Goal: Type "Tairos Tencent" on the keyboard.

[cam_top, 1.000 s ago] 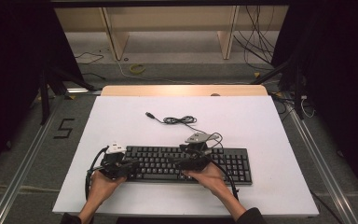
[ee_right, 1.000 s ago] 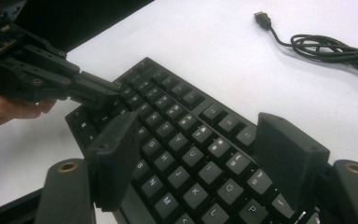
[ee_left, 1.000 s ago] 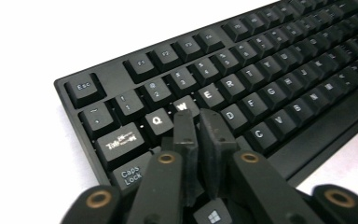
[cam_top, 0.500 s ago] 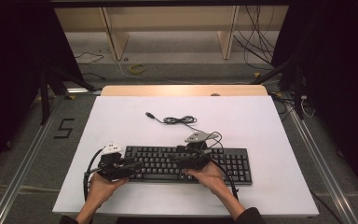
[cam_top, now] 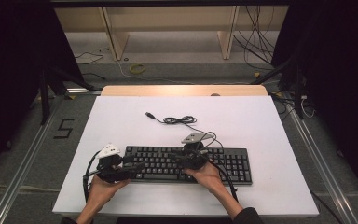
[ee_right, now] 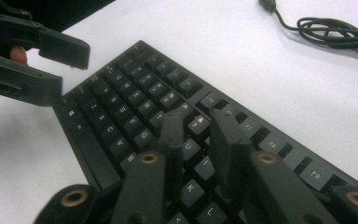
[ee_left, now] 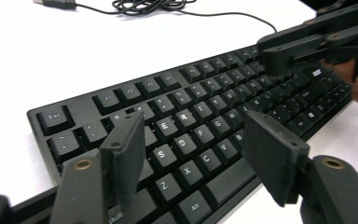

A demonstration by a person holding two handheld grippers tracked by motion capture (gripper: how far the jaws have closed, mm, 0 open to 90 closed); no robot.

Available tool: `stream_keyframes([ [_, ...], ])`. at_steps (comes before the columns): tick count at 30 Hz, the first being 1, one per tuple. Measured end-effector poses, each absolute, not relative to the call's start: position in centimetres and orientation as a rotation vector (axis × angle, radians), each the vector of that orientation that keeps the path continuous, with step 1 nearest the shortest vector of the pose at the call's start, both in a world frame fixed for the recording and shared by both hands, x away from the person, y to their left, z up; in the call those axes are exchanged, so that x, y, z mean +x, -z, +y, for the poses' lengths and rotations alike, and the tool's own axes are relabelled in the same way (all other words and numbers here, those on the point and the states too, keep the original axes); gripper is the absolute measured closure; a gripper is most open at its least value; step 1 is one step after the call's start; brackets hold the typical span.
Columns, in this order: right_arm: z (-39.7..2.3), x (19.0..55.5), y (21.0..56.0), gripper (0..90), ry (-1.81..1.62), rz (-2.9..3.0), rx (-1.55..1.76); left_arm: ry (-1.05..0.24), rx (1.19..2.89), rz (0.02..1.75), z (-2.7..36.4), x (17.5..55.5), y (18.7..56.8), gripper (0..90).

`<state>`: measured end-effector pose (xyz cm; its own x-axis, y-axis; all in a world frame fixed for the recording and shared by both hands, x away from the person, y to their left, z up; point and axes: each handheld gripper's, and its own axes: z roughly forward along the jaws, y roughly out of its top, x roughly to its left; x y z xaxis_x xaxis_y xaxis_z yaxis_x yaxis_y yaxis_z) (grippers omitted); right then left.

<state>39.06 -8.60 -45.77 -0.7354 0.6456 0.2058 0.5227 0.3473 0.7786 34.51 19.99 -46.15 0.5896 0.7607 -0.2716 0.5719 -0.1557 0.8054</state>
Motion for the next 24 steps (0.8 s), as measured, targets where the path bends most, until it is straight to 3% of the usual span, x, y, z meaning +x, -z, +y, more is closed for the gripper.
stream_keyframes([
  [10,-8.1,39.3,46.5,87.6,-1.270,2.489,1.080,-0.249,1.813,1.056,19.9,34.1,46.1,34.6],
  [24,-7.9,39.4,47.2,90.0,-1.212,2.518,1.085,-0.264,1.796,1.044,19.9,34.0,46.0,29.0],
])
